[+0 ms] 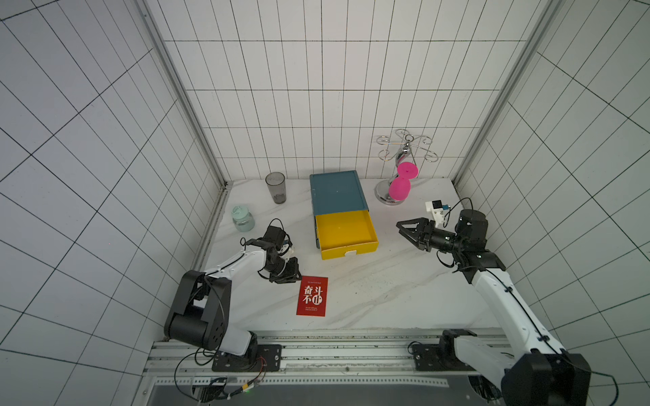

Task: Take the postcards out of the drawer
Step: Place the postcard at the center of the board.

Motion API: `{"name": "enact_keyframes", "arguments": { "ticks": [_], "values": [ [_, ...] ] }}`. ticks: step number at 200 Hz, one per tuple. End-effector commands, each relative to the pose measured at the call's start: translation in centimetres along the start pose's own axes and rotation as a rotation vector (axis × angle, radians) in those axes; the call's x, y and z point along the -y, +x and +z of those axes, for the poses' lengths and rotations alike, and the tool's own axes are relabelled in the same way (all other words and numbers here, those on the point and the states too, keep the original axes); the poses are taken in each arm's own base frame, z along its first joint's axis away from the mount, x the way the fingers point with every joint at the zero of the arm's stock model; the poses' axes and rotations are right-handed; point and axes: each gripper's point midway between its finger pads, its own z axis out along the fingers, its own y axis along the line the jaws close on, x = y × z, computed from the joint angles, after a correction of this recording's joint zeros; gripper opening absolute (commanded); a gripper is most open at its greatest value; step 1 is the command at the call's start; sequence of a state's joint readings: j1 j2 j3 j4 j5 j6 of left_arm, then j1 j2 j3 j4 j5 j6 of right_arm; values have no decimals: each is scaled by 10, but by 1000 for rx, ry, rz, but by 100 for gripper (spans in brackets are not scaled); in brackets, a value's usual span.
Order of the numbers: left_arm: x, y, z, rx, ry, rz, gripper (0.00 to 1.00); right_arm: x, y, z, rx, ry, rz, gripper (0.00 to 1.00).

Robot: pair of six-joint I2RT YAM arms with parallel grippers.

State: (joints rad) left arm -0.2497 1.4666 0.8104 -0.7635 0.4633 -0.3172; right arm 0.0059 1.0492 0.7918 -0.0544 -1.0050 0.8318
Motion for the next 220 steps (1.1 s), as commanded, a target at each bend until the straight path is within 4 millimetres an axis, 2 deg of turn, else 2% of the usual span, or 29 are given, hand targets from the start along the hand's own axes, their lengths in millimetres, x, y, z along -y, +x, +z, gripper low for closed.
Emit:
{"name": "enact_keyframes", "arguments": {
  "ticks": [1, 25, 45, 66, 131, 220],
  "values": [
    [15, -9, -12, 72, 43, 14, 27, 12, 3, -2, -3, 27, 1, 59],
    [36, -1, -11, 84, 113, 9, 27, 15, 3, -1, -6, 37, 4, 59],
    [53, 11, 0, 60, 147, 16, 27, 17, 3, -1, -9, 44, 8, 59],
    [57, 22, 13, 26, 126, 7, 27, 19, 3, 0, -13, 48, 12, 59],
    [50, 42, 49, -31, 91, -54, 27, 24, 6, 0, -22, 62, 11, 59],
    [30, 48, 57, -30, 22, -102, 27, 26, 6, 0, -22, 70, 10, 59]
  ]
}}
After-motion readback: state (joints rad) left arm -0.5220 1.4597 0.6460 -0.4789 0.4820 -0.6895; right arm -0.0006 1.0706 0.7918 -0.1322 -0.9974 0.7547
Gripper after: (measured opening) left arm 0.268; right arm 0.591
